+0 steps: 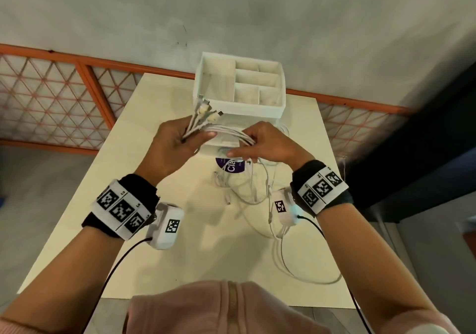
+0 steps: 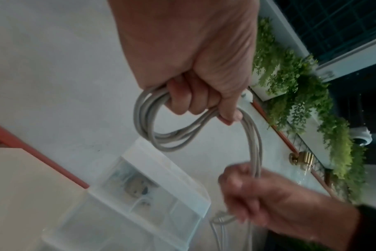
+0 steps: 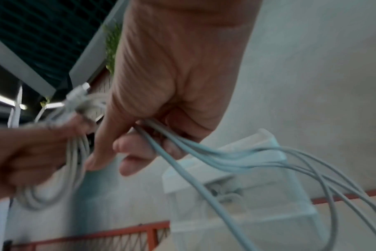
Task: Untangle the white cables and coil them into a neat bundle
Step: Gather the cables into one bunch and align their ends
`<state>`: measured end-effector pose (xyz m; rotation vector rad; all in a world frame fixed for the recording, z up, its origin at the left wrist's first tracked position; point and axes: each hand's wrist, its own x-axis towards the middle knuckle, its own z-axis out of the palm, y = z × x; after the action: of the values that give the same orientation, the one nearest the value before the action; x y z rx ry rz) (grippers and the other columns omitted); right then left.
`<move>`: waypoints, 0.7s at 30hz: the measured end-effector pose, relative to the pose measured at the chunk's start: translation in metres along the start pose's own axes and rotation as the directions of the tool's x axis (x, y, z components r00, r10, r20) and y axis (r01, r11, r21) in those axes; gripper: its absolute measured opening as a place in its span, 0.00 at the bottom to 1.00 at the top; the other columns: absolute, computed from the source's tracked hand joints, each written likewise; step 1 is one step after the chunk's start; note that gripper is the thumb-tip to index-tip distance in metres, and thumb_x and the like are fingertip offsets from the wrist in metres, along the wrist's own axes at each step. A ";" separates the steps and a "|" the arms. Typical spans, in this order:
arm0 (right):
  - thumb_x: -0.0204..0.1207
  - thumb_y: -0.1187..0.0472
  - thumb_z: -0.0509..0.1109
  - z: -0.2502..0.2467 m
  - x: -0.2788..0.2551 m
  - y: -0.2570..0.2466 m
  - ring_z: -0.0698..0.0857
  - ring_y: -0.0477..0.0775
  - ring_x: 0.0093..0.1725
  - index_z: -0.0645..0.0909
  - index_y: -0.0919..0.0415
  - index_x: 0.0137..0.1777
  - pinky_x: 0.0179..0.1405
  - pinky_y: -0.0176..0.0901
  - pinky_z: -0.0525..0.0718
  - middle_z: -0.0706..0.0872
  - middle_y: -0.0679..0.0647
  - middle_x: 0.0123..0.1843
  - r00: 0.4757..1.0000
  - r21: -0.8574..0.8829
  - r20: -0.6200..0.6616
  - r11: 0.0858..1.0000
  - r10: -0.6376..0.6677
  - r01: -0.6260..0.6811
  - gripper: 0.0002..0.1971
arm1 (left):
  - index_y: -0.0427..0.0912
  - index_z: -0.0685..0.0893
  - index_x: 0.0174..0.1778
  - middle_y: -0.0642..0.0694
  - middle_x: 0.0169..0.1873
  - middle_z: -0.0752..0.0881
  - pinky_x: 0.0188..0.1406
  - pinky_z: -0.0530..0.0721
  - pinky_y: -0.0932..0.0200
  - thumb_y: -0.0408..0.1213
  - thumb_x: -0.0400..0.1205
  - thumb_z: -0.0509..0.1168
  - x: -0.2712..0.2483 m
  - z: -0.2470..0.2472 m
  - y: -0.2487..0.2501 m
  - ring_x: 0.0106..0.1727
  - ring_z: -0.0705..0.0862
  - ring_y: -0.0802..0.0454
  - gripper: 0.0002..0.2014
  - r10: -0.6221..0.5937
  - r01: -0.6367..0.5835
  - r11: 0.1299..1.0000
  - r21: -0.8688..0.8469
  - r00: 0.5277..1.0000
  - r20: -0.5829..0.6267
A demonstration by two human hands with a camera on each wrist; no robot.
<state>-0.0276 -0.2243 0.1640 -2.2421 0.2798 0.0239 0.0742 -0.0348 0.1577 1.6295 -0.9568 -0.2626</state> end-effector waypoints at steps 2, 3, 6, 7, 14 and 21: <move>0.66 0.49 0.80 -0.002 0.001 0.022 0.80 0.46 0.25 0.85 0.70 0.32 0.29 0.35 0.74 0.89 0.60 0.29 0.996 -0.096 0.018 0.992 0.085 -0.083 0.21 | 0.56 0.83 0.39 0.47 0.27 0.78 0.26 0.68 0.68 0.31 0.81 0.67 0.003 -0.002 0.007 0.27 0.69 0.55 0.12 0.035 -0.044 0.996 -0.080 0.994 -0.107; 0.67 0.48 0.79 -0.004 0.001 0.037 0.81 0.48 0.27 0.86 0.69 0.32 0.32 0.37 0.75 0.89 0.58 0.28 0.992 -0.122 0.008 0.985 0.127 -0.125 0.21 | 0.55 0.83 0.40 0.41 0.30 0.76 0.27 0.69 0.67 0.31 0.81 0.67 0.004 -0.006 0.008 0.30 0.69 0.51 0.11 0.037 -0.059 0.991 -0.121 0.983 -0.178; 0.68 0.51 0.79 -0.010 -0.007 0.076 0.82 0.48 0.28 0.82 0.73 0.29 0.36 0.42 0.75 0.85 0.46 0.21 0.972 -0.030 -0.107 0.977 0.207 -0.212 0.22 | 0.53 0.84 0.40 0.40 0.32 0.75 0.32 0.70 0.63 0.34 0.82 0.66 0.008 -0.021 0.000 0.33 0.68 0.49 0.09 0.037 -0.084 0.988 -0.128 0.943 -0.330; 0.68 0.52 0.79 -0.013 -0.009 0.085 0.84 0.47 0.28 0.80 0.78 0.30 0.37 0.43 0.75 0.85 0.48 0.21 0.963 0.037 -0.145 0.974 0.228 -0.225 0.25 | 0.52 0.84 0.41 0.41 0.32 0.76 0.33 0.70 0.61 0.35 0.82 0.67 0.009 -0.025 -0.006 0.33 0.69 0.49 0.07 0.029 -0.067 0.993 -0.097 0.936 -0.352; 0.77 0.54 0.71 -0.038 -0.019 0.065 0.77 0.43 0.25 0.77 0.68 0.38 0.41 0.46 0.84 0.75 0.51 0.26 0.960 0.276 -0.236 0.958 0.150 -0.082 0.16 | 0.31 0.84 0.41 0.47 0.27 0.82 0.37 0.73 0.57 0.43 0.78 0.70 0.006 -0.034 -0.075 0.31 0.76 0.54 0.15 -0.244 0.282 0.959 0.015 0.852 -0.464; 0.85 0.42 0.48 -0.057 -0.010 0.020 0.67 0.41 0.23 0.79 0.57 0.32 0.30 0.35 0.66 0.69 0.42 0.20 0.932 0.101 -0.356 0.994 0.066 -0.032 0.28 | 0.39 0.84 0.49 0.47 0.23 0.72 0.23 0.65 0.67 0.38 0.68 0.80 -0.014 -0.027 -0.085 0.23 0.69 0.56 0.17 -0.485 0.514 0.834 0.200 0.857 -0.176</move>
<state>-0.0458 -0.2780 0.1862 -2.1357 0.5229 -0.3696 0.1197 -0.0060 0.0852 2.0871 -0.4632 -0.4131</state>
